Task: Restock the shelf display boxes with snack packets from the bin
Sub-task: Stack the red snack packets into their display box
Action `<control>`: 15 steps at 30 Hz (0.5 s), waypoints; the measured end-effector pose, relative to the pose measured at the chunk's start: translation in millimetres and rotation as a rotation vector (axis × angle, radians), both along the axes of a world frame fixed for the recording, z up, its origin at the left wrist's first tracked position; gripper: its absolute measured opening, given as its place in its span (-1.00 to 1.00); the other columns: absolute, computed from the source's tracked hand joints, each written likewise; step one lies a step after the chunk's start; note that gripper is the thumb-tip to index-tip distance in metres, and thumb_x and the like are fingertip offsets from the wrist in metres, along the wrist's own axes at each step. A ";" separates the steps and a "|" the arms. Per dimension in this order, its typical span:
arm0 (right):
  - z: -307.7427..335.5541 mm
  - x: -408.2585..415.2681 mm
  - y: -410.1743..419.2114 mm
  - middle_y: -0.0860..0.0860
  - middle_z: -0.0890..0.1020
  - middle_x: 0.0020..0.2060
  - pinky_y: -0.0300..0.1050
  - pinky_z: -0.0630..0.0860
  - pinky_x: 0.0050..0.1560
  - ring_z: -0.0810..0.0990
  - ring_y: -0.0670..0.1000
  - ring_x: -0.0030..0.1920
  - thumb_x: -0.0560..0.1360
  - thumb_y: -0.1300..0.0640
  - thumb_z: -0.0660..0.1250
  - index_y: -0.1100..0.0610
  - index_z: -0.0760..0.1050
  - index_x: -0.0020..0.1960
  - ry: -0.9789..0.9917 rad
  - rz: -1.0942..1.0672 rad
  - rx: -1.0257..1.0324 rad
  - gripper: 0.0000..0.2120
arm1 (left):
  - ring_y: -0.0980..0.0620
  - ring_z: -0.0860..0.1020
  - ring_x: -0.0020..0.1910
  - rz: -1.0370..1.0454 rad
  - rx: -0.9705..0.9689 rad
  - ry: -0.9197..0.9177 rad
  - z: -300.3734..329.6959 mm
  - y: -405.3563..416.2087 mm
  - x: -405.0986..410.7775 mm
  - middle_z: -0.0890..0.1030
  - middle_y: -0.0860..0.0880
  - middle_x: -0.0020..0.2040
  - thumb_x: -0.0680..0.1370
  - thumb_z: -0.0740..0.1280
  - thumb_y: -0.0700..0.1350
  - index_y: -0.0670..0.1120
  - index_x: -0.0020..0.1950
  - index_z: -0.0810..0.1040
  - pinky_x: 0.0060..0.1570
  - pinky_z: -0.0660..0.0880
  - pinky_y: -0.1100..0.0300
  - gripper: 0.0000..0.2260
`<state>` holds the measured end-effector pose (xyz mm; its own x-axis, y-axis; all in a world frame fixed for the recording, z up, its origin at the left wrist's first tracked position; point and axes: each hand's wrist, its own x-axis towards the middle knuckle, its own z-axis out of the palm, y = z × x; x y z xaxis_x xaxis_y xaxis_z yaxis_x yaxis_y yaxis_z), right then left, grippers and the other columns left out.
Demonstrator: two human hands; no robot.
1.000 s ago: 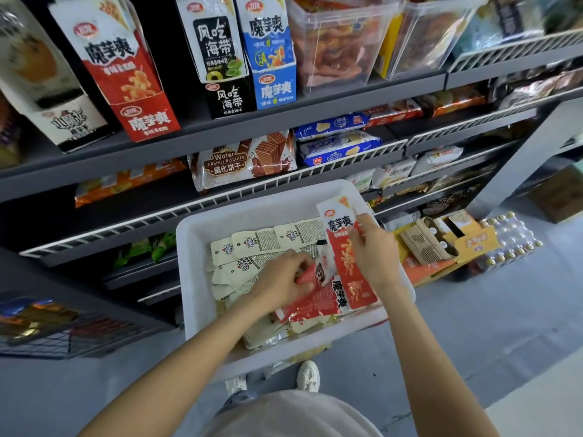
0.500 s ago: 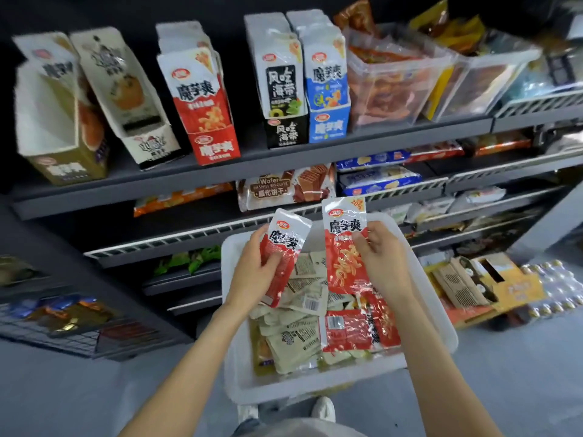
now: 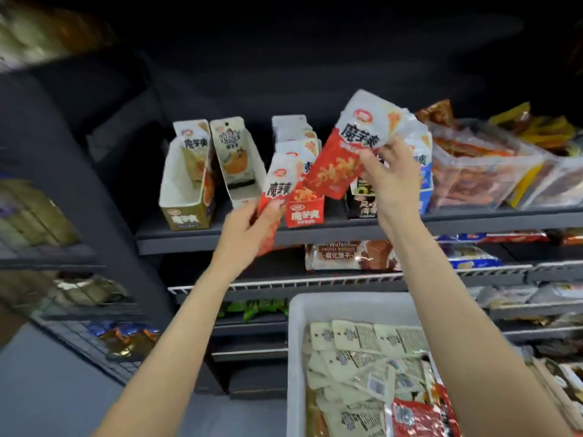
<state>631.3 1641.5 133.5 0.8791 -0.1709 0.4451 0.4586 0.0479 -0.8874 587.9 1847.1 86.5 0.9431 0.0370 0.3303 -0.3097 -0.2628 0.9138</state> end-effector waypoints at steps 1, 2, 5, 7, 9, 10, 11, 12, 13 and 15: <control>5.8 12.2 9.4 -0.08 0.59 -0.09 -0.05 0.52 0.03 0.56 -0.06 0.00 0.52 0.26 0.30 -0.02 0.45 -0.04 -0.017 0.020 -0.003 -0.82 | 0.19 0.58 -0.11 0.038 0.022 -0.059 9.9 4.7 6.0 0.64 0.10 -0.10 0.58 0.28 0.00 0.05 0.01 0.57 -0.05 0.47 0.19 -0.90; 8.5 23.7 17.5 -0.07 0.59 -0.09 -0.03 0.52 0.05 0.56 -0.04 0.00 0.52 0.28 0.29 -0.02 0.44 -0.06 -0.026 0.035 -0.032 -0.80 | 0.20 0.59 -0.07 0.073 0.029 -0.099 18.3 8.3 11.8 0.64 0.14 -0.07 0.59 0.28 -0.07 0.01 0.05 0.58 -0.03 0.50 0.23 -0.89; 2.7 50.6 32.1 -0.03 0.61 -0.05 0.09 0.54 0.12 0.58 0.07 0.08 0.52 0.25 0.29 -0.04 0.45 -0.07 -0.023 0.064 -0.154 -0.82 | 0.14 0.60 0.02 0.153 -0.030 -0.154 35.4 15.2 28.9 0.63 0.14 -0.01 0.58 0.30 -0.13 0.07 0.04 0.54 0.04 0.55 0.12 -0.89; -7.5 61.2 34.7 0.00 0.61 -0.03 -0.01 0.56 0.09 0.60 0.02 0.06 0.54 0.26 0.29 0.05 0.46 -0.06 0.011 0.056 -0.214 -0.88 | 0.15 0.59 0.05 0.179 -0.082 -0.186 42.2 16.5 38.4 0.61 0.15 0.03 0.57 0.31 -0.14 0.16 0.03 0.47 0.07 0.56 0.09 -0.82; -17.7 65.5 35.8 -0.04 0.60 -0.07 -0.29 0.53 -0.03 0.59 -0.20 -0.06 0.53 0.27 0.30 0.17 0.45 -0.03 0.027 0.022 -0.308 -0.95 | 0.18 0.59 0.06 0.169 -0.136 -0.204 48.1 14.1 46.0 0.60 0.14 0.05 0.57 0.31 -0.14 0.13 0.06 0.44 0.07 0.56 0.13 -0.83; -22.3 65.9 36.4 -0.07 0.59 -0.11 -0.36 0.49 -0.08 0.57 -0.25 -0.11 0.53 0.25 0.32 0.19 0.45 -0.04 0.024 -0.008 -0.375 -0.95 | 0.18 0.59 0.06 0.158 -0.161 -0.207 50.4 11.6 49.3 0.60 0.13 0.06 0.57 0.30 -0.14 0.09 0.08 0.43 0.05 0.56 0.17 -0.85; -27.1 66.1 36.8 -0.08 0.59 -0.14 -0.35 0.45 -0.10 0.56 -0.22 -0.14 0.52 0.22 0.34 0.17 0.46 -0.05 0.019 -0.048 -0.453 -0.94 | 0.17 0.59 0.06 0.145 -0.190 -0.201 52.5 8.4 52.9 0.59 0.11 0.06 0.58 0.29 -0.14 0.06 0.09 0.43 0.04 0.56 0.19 -0.86; -31.0 66.1 36.5 -0.06 0.60 -0.16 -0.31 0.43 -0.11 0.56 -0.15 -0.15 0.51 0.19 0.36 0.15 0.48 -0.05 0.022 -0.092 -0.537 -0.93 | 0.14 0.59 0.07 0.130 -0.226 -0.186 54.3 4.6 56.5 0.59 0.10 0.07 0.59 0.28 -0.14 0.04 0.10 0.43 0.04 0.56 0.18 -0.87; -33.9 65.9 35.9 -0.03 0.60 -0.17 -0.27 0.42 -0.13 0.55 -0.10 -0.17 0.50 0.16 0.37 0.15 0.51 -0.02 0.029 -0.129 -0.613 -0.90 | 0.11 0.59 0.09 0.113 -0.274 -0.160 55.4 0.6 60.3 0.59 0.08 0.09 0.59 0.27 -0.14 0.04 0.10 0.44 0.05 0.56 0.16 -0.88; -36.9 65.5 35.2 -0.01 0.59 -0.18 -0.21 0.40 -0.16 0.54 -0.05 -0.19 0.49 0.13 0.38 0.17 0.54 0.05 0.049 -0.154 -0.721 -0.82 | 0.03 0.58 0.11 0.067 -0.371 -0.103 55.8 -7.8 67.5 0.60 0.03 0.10 0.61 0.23 -0.14 0.01 0.12 0.48 0.08 0.55 0.10 -0.88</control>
